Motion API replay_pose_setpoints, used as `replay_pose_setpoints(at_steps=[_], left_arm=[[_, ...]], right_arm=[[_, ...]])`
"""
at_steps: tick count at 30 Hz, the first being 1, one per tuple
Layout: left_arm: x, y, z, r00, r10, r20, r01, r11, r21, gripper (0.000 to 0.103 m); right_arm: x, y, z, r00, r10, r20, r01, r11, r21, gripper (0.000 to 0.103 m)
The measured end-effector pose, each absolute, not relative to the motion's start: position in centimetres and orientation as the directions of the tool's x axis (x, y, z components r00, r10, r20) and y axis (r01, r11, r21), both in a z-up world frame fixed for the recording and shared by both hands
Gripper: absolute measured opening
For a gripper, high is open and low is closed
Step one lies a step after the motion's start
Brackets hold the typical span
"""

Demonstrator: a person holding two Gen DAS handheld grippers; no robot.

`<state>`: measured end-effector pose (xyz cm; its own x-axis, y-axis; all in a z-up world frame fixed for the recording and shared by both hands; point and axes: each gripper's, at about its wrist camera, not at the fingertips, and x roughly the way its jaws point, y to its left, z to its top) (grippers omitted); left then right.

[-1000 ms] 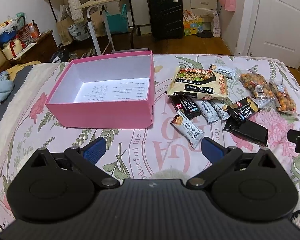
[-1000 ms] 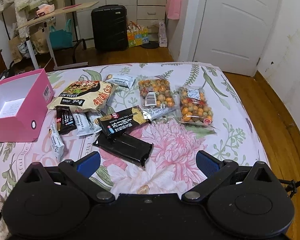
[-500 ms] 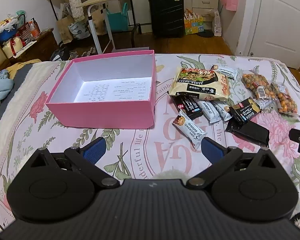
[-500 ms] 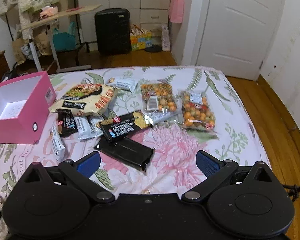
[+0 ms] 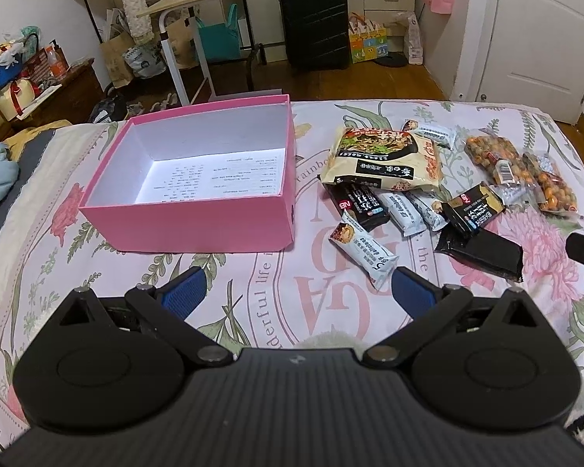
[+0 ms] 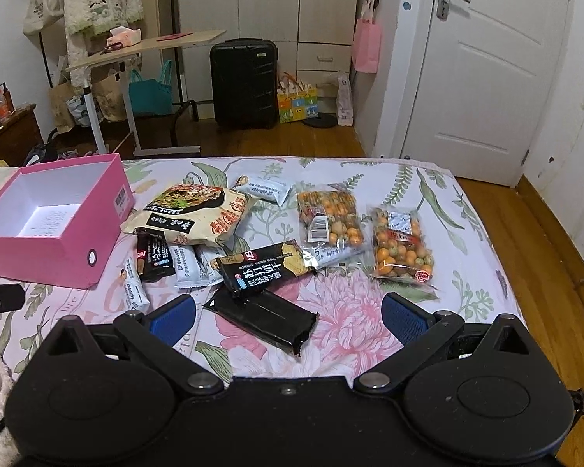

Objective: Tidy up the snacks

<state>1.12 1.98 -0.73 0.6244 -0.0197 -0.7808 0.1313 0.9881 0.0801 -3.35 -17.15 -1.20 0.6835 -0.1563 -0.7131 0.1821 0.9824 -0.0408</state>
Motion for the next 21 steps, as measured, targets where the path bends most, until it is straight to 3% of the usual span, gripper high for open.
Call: replay_pose_setpoints(at_steps=[13,18,21], left_arm=[[2.2,1.1,-1.0,0.640,-0.037,-0.767,0.165,0.982,0.091,0.100],[4.6,0.2,-1.0,0.624,-0.066,-0.779,0.215,0.972,0.090,0.096],[6.7,-0.2,-1.1,0.613,-0.151,-0.776,0.281,0.959,0.036,0.095]], right_arm=[[-1.7,-17.0,-0.7,0.706,-0.120,-0.698,0.103,0.992,-0.066,0.102],[0.2,-17.6,0.3,0.740,-0.024,-0.672,0.068,0.997,0.040,0.100],[2.1,-17.8,-0.3,0.754,-0.006,-0.657,0.064,0.996,0.065,0.100]])
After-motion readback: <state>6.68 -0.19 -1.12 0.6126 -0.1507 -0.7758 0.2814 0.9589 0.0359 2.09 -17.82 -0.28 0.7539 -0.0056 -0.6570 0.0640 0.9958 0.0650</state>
